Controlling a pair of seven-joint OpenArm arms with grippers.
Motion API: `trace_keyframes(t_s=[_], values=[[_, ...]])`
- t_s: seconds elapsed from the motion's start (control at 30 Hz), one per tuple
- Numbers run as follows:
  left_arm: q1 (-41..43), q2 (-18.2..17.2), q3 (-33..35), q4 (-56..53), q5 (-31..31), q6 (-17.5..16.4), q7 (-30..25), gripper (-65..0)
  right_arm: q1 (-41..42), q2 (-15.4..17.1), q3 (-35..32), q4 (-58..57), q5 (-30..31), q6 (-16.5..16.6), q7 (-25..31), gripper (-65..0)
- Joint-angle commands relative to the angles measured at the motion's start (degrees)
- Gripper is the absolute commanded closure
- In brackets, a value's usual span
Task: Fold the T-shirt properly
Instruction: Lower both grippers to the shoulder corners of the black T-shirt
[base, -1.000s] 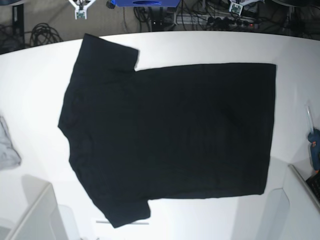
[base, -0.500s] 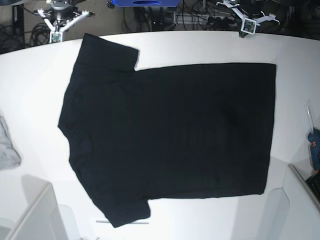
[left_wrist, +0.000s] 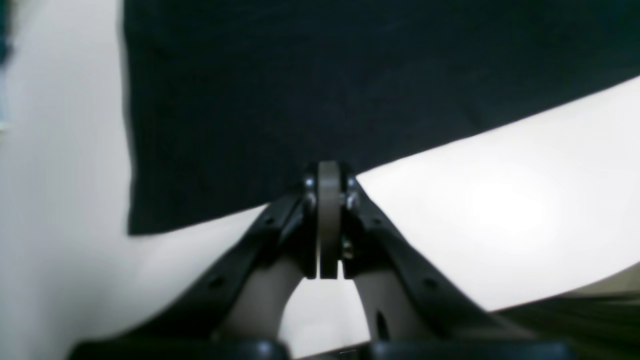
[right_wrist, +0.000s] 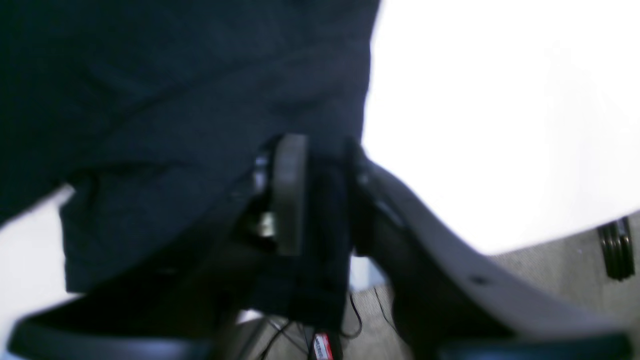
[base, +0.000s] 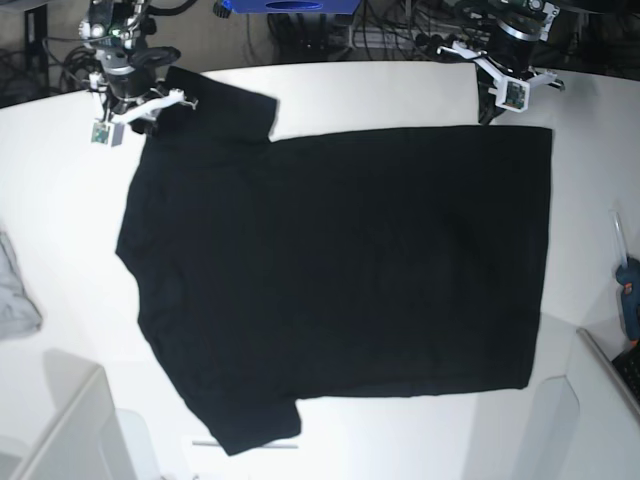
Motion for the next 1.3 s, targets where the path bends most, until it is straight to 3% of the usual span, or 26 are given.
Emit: trace_keyframes(t_s=[0.0,0.1,0.13,0.2,0.3,0.4,0.53,0.7,0.83,1.03,1.2,1.27], values=[[0.16,-0.64,-2.24,0.73,-2.67,-1.65,-1.53,0.0,-0.13,0.30,0.40,1.12,1.35,-0.08,1.11,-23.3],[0.25,-0.64,-8.13,0.73,-8.30,-5.69,-1.53,-0.3,0.31,0.30,0.67,1.12,7.06,0.01,1.11,-36.9],[0.25,-0.38,-9.89,0.64,-8.74,-5.96,-1.53,-5.8,0.31,0.39,1.63,1.12,9.26,0.01,1.20,-39.8],[0.25,-0.29,-12.53,0.56,-9.18,-6.05,-1.53,-14.3,0.84,0.39,4.10,0.77,13.66,0.19,1.11,-40.4],[0.25,-0.20,-15.25,-0.94,-9.44,-6.13,-1.53,-26.2,1.37,2.15,7.70,0.06,19.02,4.84,1.02,-40.4],[0.08,-0.20,-16.22,-2.96,-9.44,-6.13,-1.53,-31.8,1.81,3.82,9.37,-2.75,22.89,6.78,-0.39,-40.4],[0.25,-0.46,-16.22,-5.33,-13.75,-6.49,-1.53,-32.6,3.74,4.78,9.63,-7.59,24.65,7.04,-3.46,-40.4],[1.13,-0.64,-19.56,-8.59,-25.00,-13.96,-1.44,-32.1,4.71,4.87,9.28,-11.98,24.56,7.22,-3.55,-40.4],[1.13,-0.55,-20.53,-10.35,-25.53,-14.13,-1.44,-32.1,4.62,4.78,9.11,-12.16,24.47,7.48,-3.82,-40.4],[0.87,-0.64,-20.53,-13.42,-25.62,-14.13,-1.44,-31.9,3.21,3.55,9.11,-12.24,24.30,14.08,-3.99,-40.2],[-0.71,-0.20,-20.53,-13.86,-25.79,-14.13,-1.00,-31.9,2.77,3.73,6.03,-13.39,24.38,14.52,-3.99,-40.2],[-1.68,-0.20,-20.61,-13.95,-25.79,-14.13,2.43,-31.9,2.77,3.73,4.45,-14.35,24.38,14.52,-3.55,-40.2]])
